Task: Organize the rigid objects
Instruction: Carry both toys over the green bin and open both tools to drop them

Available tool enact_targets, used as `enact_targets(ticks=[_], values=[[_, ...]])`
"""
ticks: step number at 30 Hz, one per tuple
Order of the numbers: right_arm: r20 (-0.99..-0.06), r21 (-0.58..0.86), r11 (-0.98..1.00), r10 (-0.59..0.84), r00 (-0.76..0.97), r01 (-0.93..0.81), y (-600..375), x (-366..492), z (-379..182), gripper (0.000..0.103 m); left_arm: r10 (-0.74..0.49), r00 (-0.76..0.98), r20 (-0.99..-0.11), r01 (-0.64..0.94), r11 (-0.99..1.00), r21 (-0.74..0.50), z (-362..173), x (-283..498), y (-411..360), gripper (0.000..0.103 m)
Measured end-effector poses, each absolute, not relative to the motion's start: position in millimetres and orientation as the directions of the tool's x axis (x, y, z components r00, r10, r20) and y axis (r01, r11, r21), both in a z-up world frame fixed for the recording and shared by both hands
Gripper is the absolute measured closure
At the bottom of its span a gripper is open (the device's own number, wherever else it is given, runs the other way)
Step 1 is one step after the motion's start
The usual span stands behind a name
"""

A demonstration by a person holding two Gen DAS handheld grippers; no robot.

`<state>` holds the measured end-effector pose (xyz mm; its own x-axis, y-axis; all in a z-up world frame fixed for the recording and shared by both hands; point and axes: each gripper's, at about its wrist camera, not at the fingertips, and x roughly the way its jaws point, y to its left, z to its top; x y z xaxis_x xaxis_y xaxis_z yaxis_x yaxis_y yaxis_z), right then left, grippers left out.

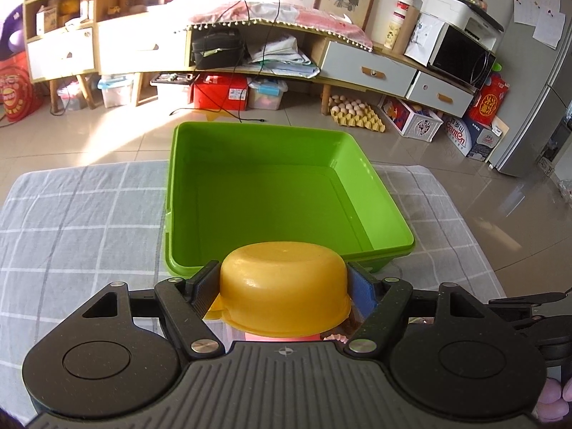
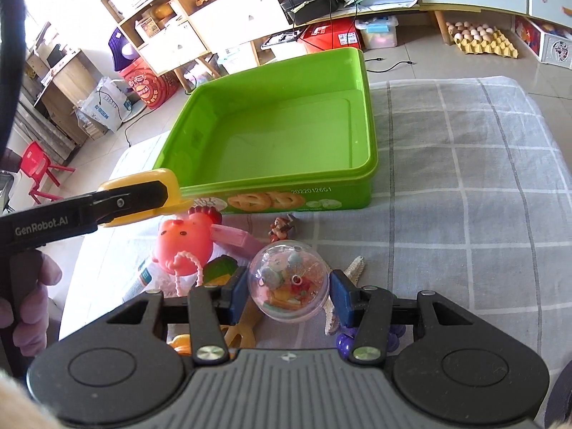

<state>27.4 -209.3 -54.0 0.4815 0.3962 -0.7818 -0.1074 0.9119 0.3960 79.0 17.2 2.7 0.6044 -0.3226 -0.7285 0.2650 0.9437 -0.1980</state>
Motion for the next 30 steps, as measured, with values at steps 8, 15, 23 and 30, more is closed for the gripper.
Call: enact_targets(ticks=[8, 15, 23, 30], values=[[-0.73, 0.439, 0.894, 0.411, 0.547, -0.085, -222, 30, -40, 0.085, -0.312, 0.67, -0.674, 0.25, 0.949, -0.191, 4, 75, 17, 0.03], [-0.669, 0.469, 0.879, 0.415, 0.617, -0.082, -229, 45, -20, 0.085, -0.293, 0.696, -0.655, 0.256, 0.954, -0.155, 5, 83, 17, 0.03], [-0.627, 0.458, 0.882, 0.412, 0.661, -0.116, -222, 99, -18, 0.085, -0.275, 0.717, -0.641, 0.293, 0.953, -0.081, -8, 119, 5, 0.03], [-0.666, 0.403, 0.905, 0.392, 0.635, -0.135, -206, 145, -43, 0.085, -0.247, 0.713, -0.656, 0.3, 0.953, -0.033, -29, 158, 0, 0.03]])
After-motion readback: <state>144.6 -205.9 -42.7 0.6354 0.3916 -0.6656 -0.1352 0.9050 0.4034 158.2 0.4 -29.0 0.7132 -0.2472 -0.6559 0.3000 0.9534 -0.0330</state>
